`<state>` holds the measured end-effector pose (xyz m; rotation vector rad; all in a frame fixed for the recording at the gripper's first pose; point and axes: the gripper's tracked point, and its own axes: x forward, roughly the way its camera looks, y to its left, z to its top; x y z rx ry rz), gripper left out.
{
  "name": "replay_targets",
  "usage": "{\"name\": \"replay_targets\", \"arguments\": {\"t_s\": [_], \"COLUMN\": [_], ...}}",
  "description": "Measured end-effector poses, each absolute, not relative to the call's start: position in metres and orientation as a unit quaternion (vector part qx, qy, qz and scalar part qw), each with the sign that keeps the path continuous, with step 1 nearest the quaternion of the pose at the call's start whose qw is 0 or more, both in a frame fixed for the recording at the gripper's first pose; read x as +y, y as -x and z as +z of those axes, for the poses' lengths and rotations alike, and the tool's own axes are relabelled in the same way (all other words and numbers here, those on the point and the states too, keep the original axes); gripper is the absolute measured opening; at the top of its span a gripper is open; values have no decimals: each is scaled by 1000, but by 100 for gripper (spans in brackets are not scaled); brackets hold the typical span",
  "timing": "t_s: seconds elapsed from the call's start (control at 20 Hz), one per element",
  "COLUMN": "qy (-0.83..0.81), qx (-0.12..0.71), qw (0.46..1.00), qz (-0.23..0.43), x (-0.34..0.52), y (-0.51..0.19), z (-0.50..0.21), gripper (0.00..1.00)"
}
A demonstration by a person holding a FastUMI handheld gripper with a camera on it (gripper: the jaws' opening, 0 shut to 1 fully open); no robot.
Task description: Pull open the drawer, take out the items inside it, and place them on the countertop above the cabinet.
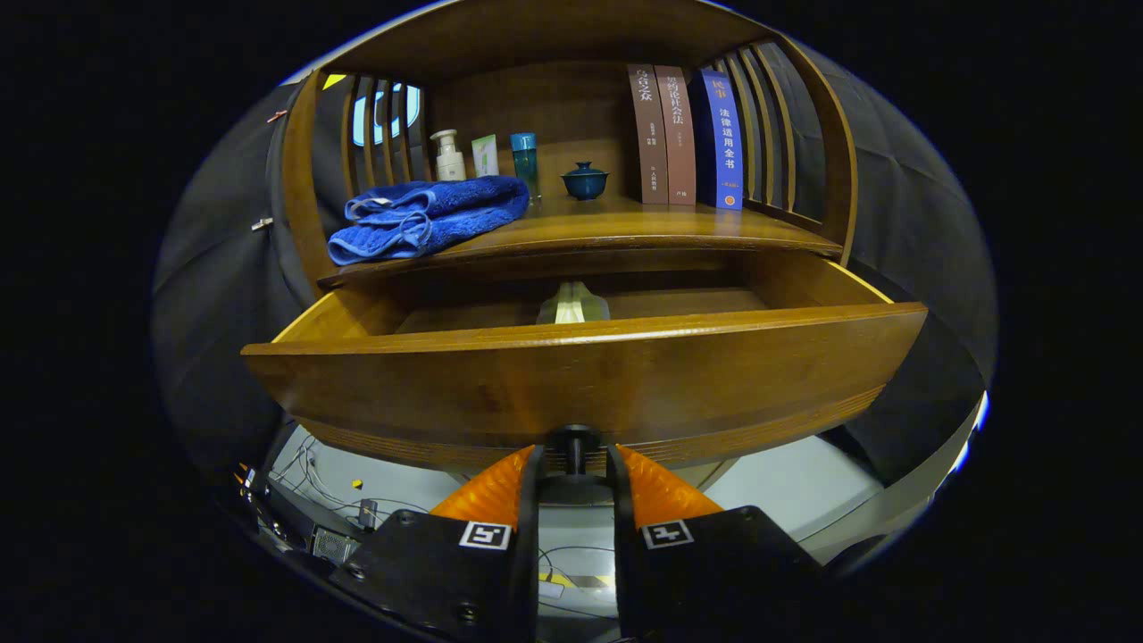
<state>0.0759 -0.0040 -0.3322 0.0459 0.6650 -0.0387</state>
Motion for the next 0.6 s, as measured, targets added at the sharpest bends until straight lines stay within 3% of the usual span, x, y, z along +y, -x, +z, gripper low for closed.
{"name": "replay_targets", "arguments": {"t_s": [0.6], "qy": [-45], "qx": [357], "qw": [933], "qz": [-22], "x": [-3], "y": [-15], "z": [-335], "gripper": [38]}}
